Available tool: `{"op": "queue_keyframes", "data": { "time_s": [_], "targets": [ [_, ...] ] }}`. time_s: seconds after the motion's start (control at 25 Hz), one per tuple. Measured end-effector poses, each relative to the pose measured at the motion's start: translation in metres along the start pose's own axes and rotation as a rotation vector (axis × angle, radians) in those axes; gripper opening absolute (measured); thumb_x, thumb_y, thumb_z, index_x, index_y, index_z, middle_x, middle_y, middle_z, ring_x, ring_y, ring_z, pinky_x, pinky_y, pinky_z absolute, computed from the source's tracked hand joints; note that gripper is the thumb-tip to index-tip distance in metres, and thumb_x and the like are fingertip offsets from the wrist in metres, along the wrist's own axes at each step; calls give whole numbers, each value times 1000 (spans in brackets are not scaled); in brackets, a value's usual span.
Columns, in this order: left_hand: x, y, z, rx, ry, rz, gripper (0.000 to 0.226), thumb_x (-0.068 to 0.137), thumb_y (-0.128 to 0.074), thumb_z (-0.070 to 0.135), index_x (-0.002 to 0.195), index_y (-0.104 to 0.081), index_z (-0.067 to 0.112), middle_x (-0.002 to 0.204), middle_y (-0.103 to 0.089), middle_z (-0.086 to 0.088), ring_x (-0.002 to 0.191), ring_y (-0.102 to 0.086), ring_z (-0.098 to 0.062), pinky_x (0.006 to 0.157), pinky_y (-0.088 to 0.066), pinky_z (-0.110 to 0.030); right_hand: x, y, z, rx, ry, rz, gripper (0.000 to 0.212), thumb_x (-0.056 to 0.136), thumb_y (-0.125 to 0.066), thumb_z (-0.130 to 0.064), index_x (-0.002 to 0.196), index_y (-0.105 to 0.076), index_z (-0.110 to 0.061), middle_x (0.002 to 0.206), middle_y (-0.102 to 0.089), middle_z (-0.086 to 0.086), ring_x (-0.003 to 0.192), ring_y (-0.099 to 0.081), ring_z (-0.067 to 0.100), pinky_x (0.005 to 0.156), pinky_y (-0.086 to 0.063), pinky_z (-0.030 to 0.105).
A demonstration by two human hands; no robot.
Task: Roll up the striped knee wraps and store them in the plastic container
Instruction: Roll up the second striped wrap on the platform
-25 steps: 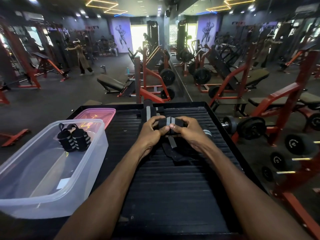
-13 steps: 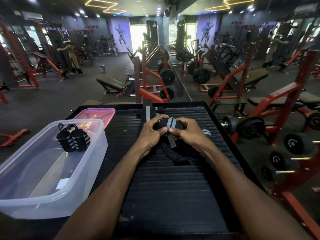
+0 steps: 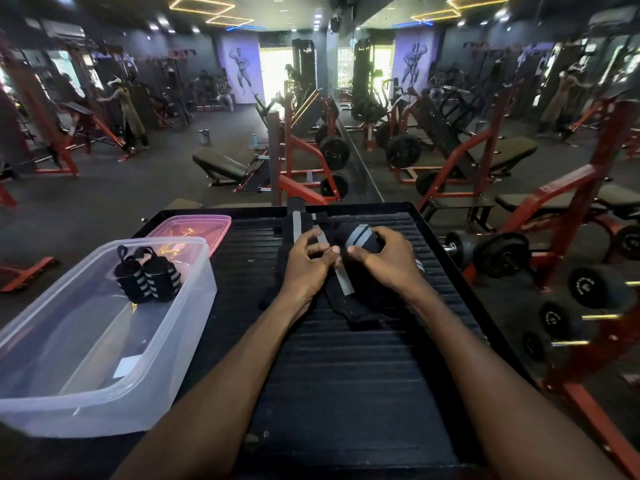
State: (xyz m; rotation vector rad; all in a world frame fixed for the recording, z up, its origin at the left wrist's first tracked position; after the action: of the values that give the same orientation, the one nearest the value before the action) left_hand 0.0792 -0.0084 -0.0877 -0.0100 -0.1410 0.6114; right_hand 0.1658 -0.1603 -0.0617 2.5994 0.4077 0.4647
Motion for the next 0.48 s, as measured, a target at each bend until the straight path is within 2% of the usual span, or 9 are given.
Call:
{"op": "queue_keyframes", "data": {
  "time_s": [0.12, 0.2, 0.28, 0.36, 0.44, 0.48],
  "targets": [
    [1, -4, -9, 75, 13, -32, 31, 95, -62, 7, 125, -56, 6, 103, -70, -20, 73, -67, -17, 80, -56, -30, 1, 6, 8, -96, -64, 59, 34, 80, -74, -45, 101, -64, -20, 100, -65, -5, 92, -58, 15, 78, -42, 29],
    [-3, -7, -7, 284, -72, -68, 21, 96, -62, 13, 117, -63, 12, 100, -72, -7, 81, -67, -12, 79, -53, -21, 2, 6, 14, -177, -50, 89, 37, 81, -70, -48, 98, -63, -16, 101, -66, 2, 93, -60, 21, 79, -45, 31],
    [-13, -16, 1, 529, -193, -139, 21, 96, -61, 12, 116, -67, 14, 108, -70, 2, 93, -63, -7, 79, -45, -7, 1, 3, 17, -263, -34, 93, 44, 81, -68, -48, 103, -61, -10, 108, -65, 12, 102, -61, 31, 86, -49, 37],
    [-25, -30, 6, 718, -332, -256, 24, 97, -58, 12, 119, -67, 10, 111, -69, 0, 96, -60, -7, 83, -46, -12, -2, 0, 18, -327, -41, 67, 51, 84, -65, -47, 115, -57, -7, 119, -60, 17, 112, -57, 37, 95, -49, 45],
    [-34, -39, 7, 803, -424, -341, 21, 97, -56, 10, 114, -68, 8, 105, -71, -4, 90, -61, -11, 81, -49, -22, -6, -2, 15, -393, -20, 49, 57, 88, -63, -43, 130, -49, -7, 127, -56, 20, 118, -54, 40, 99, -46, 47],
    [-36, -41, 7, 813, -442, -347, 20, 97, -56, 8, 112, -69, 7, 103, -72, -6, 87, -61, -12, 78, -47, -21, -7, -4, 14, -418, -4, 38, 59, 90, -62, -41, 134, -45, -7, 129, -54, 21, 120, -53, 41, 99, -45, 47]
  ]
}}
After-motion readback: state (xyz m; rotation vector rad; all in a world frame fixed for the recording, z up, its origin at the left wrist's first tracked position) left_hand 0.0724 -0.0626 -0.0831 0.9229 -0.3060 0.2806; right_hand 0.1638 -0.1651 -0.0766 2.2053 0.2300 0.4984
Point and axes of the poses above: each hand's wrist, its own x-axis towards the middle knuckle, its own y-axis out of the back of the hand, z = x × y, the point moved 7 cm from there along x, towards the middle knuckle
